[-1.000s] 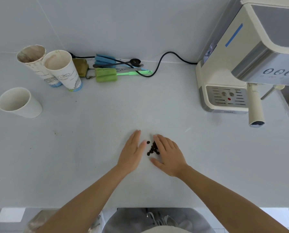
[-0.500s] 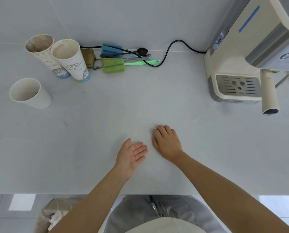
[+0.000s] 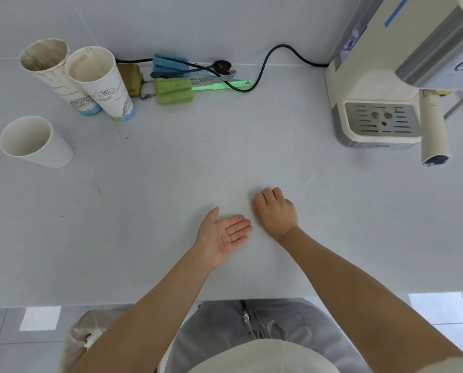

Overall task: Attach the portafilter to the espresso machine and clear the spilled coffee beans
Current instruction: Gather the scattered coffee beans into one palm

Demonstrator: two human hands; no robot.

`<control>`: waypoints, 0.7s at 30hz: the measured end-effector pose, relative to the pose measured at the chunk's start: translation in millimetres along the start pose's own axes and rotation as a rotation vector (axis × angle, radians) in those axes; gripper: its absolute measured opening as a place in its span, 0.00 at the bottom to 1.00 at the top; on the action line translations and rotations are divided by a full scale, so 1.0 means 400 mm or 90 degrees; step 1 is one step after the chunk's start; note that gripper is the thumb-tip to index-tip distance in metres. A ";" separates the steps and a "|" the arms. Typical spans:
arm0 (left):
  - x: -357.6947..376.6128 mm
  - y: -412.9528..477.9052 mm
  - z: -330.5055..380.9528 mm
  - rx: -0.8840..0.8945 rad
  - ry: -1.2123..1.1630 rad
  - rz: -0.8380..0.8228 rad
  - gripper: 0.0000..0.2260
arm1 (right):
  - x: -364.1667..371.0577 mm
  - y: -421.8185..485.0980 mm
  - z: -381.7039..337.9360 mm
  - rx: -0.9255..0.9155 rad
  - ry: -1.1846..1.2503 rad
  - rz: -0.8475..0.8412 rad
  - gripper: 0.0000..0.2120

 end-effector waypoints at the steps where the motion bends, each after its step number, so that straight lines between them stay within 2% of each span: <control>1: 0.001 0.003 -0.001 -0.003 -0.004 -0.002 0.29 | 0.000 0.000 0.000 0.002 -0.006 0.008 0.16; 4: 0.007 0.009 -0.007 -0.009 -0.015 -0.006 0.29 | 0.002 -0.002 0.007 -0.009 -0.015 0.061 0.15; 8: 0.015 0.017 -0.011 -0.008 -0.025 -0.006 0.29 | 0.014 -0.006 0.015 0.001 0.020 0.144 0.26; 10: 0.017 0.019 -0.011 -0.004 -0.032 -0.006 0.29 | 0.017 -0.007 0.015 0.001 0.038 0.169 0.29; 15: 0.026 0.026 -0.008 0.009 -0.055 -0.025 0.30 | 0.023 0.003 0.022 0.003 0.066 0.161 0.27; 19: 0.033 0.036 -0.004 0.018 -0.070 -0.040 0.30 | 0.021 0.019 0.027 -0.002 0.060 0.100 0.21; 21: 0.037 0.041 -0.003 0.022 -0.082 -0.044 0.30 | 0.008 0.025 0.034 0.021 0.082 0.075 0.22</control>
Point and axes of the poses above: each hand's wrist, its own y-axis towards the middle knuckle, its own x-axis out of the palm, z = x × y, the point moved 3 cm from there along y, towards the middle knuckle, and after that the axes turned 7 degrees about -z, right-handed, at the moved point
